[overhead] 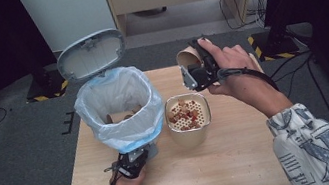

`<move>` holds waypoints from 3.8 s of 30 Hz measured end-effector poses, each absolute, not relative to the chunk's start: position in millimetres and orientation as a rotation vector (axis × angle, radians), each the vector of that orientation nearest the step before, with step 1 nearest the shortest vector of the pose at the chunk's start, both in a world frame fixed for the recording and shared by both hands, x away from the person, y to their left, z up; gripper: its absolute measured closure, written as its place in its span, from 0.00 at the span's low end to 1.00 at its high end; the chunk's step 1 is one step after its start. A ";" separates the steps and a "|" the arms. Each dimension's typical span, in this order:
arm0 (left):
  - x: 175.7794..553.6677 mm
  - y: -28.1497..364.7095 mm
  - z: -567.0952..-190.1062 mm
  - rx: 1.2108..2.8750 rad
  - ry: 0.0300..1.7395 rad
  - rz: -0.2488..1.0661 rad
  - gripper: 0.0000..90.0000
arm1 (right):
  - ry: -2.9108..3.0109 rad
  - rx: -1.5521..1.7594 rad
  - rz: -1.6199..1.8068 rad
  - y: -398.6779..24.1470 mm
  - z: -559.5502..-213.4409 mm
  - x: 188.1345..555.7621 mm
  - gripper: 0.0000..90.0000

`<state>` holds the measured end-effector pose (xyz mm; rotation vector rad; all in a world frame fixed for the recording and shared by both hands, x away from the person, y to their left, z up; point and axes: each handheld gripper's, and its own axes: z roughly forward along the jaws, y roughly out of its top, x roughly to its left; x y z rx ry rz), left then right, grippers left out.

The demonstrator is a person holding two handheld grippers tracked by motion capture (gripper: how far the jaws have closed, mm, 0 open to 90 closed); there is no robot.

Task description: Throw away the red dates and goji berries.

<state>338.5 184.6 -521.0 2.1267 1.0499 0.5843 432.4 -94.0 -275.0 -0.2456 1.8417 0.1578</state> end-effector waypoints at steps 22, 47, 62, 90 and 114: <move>338.2 184.3 -520.8 2.124 1.057 0.585 0.99 | 1.794 -0.303 0.055 -92.4 -277.9 429.8 0.34; 338.2 184.2 -520.8 2.123 1.058 0.584 0.99 | 1.702 -0.405 -0.077 -87.5 -274.9 427.7 0.34; 338.3 184.3 -521.0 2.124 1.054 0.585 0.99 | 1.640 -0.487 -0.164 -80.2 -281.6 424.9 0.34; 338.4 184.5 -521.0 2.121 1.057 0.582 0.99 | 1.612 -0.560 -0.282 -80.9 -296.8 426.9 0.35; 338.2 184.4 -520.9 2.122 1.058 0.584 0.99 | 1.626 -0.578 -0.270 -81.3 -305.0 424.9 0.35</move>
